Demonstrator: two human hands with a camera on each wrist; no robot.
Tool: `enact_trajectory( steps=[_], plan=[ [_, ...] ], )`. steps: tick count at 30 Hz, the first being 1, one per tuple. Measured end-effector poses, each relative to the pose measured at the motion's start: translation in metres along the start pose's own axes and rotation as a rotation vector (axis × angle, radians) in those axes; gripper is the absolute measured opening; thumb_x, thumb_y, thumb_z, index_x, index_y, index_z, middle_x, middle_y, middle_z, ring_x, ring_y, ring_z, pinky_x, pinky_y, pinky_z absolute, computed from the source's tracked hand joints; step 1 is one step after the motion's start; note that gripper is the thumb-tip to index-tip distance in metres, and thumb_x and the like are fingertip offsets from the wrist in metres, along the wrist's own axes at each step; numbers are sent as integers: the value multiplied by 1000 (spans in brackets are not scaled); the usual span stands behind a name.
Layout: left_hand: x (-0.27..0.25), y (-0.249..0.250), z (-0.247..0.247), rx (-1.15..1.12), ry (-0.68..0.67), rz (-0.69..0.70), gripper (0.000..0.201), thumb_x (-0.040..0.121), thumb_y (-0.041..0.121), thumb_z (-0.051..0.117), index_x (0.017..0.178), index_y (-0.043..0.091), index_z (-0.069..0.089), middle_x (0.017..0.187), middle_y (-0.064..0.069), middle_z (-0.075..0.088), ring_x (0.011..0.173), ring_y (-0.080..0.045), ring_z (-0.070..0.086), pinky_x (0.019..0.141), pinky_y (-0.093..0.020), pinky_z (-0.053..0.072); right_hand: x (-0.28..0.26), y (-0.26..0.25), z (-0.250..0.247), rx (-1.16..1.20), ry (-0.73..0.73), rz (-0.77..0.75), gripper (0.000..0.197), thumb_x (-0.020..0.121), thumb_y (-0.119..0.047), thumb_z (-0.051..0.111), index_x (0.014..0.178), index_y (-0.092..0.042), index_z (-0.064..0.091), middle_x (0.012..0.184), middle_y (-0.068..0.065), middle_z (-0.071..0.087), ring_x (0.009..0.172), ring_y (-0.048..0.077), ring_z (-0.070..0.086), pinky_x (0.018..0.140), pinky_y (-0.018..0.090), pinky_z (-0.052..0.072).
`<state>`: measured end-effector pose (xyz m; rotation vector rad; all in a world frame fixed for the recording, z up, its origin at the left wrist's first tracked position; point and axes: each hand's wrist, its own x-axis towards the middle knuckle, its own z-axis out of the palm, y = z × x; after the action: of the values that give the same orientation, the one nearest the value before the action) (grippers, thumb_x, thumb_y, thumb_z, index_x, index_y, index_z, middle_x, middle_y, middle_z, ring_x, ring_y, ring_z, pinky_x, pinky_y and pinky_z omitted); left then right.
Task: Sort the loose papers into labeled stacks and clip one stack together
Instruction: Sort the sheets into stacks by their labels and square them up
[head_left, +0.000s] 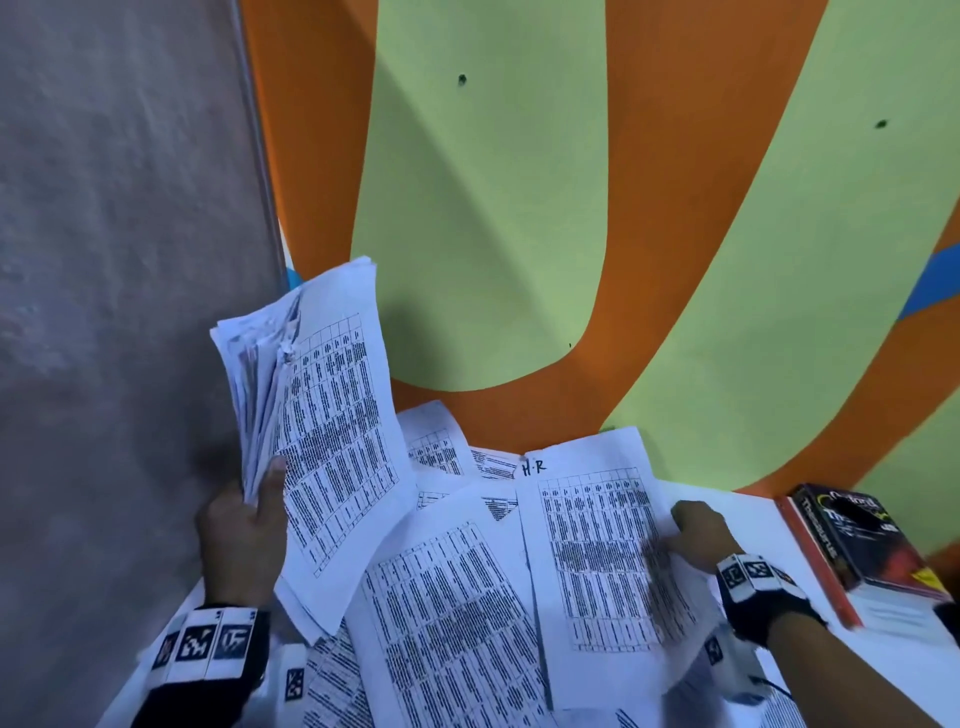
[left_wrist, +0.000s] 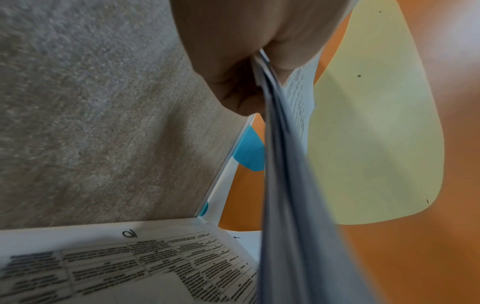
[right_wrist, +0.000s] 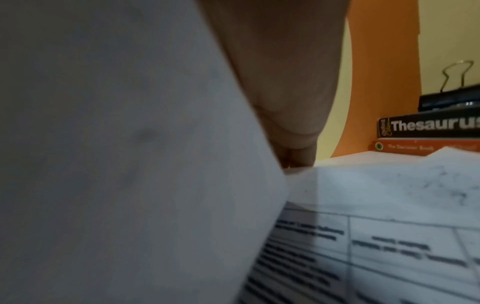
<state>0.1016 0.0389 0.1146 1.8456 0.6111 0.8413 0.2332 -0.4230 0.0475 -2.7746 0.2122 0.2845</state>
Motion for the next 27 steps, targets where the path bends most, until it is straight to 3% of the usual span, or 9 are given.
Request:
enact_trajectory(
  steps=[2, 3, 5, 9, 15, 19, 22, 25, 27],
  plan=[
    [0, 0, 1, 6, -5, -17, 55, 89, 34, 60, 54, -4, 41, 48, -14, 41, 55, -25, 42, 58, -37, 36, -6, -5, -6, 42, -42, -23, 28, 72, -19, 78, 79, -13, 51, 81, 2, 49, 84, 23, 53, 69, 27, 37],
    [-1, 0, 3, 10, -5, -11, 55, 89, 33, 60, 52, -1, 38, 47, -13, 40, 54, -24, 41, 57, -37, 36, -8, -7, -10, 23, -94, -43, 32, 70, -24, 81, 74, -14, 51, 80, 1, 49, 79, 20, 53, 68, 26, 38],
    [-3, 0, 6, 0, -13, 4, 56, 89, 32, 60, 50, -2, 38, 46, -15, 43, 54, -22, 40, 56, -38, 36, -14, -14, -22, -16, -147, -89, 45, 71, -25, 81, 55, -17, 39, 63, -1, 41, 57, 10, 41, 51, 21, 29],
    [-4, -13, 8, 17, -1, 62, 67, 86, 41, 60, 56, -17, 47, 55, -36, 54, 60, -19, 40, 54, -51, 46, -46, -45, -84, 13, 164, -208, 52, 76, -9, 74, 45, -17, 33, 46, -4, 34, 45, 6, 30, 44, 24, 22],
    [-1, -16, 5, 16, -5, 21, 61, 88, 34, 61, 60, -18, 48, 55, -34, 53, 56, -19, 41, 54, -50, 47, -101, -76, -180, 515, 374, -223, 44, 80, -2, 70, 47, -13, 44, 29, -8, 42, 29, 2, 35, 39, 20, 29],
    [1, -21, 3, 15, -15, 22, 62, 87, 36, 62, 57, -16, 46, 50, -16, 45, 52, -19, 39, 52, -41, 42, -101, -90, -162, 637, 202, -144, 40, 87, -10, 65, 51, -6, 47, 31, -7, 36, 25, 3, 27, 30, 12, 20],
    [1, -21, -1, 14, -9, 52, 59, 87, 32, 62, 51, -9, 42, 48, -13, 42, 52, -17, 38, 52, -35, 37, -94, -102, -101, 602, -80, -94, 11, 91, -10, 59, 87, -4, 66, 59, -2, 54, 48, 5, 49, 45, 8, 43],
    [-1, -19, -4, 26, -2, 69, 54, 88, 30, 63, 50, 2, 37, 46, -8, 37, 45, -15, 31, 53, -33, 35, -88, -114, -20, 774, -338, 42, 10, 82, -4, 66, 76, -5, 59, 62, 4, 58, 54, 17, 55, 56, 32, 48],
    [-4, -16, -6, 20, 5, 66, 51, 88, 26, 63, 51, 2, 38, 46, -9, 38, 44, -15, 33, 55, -32, 35, -84, -121, 17, 740, -366, 80, 18, 77, -7, 70, 74, -1, 54, 61, 8, 53, 55, 17, 50, 55, 27, 37]
  ],
)
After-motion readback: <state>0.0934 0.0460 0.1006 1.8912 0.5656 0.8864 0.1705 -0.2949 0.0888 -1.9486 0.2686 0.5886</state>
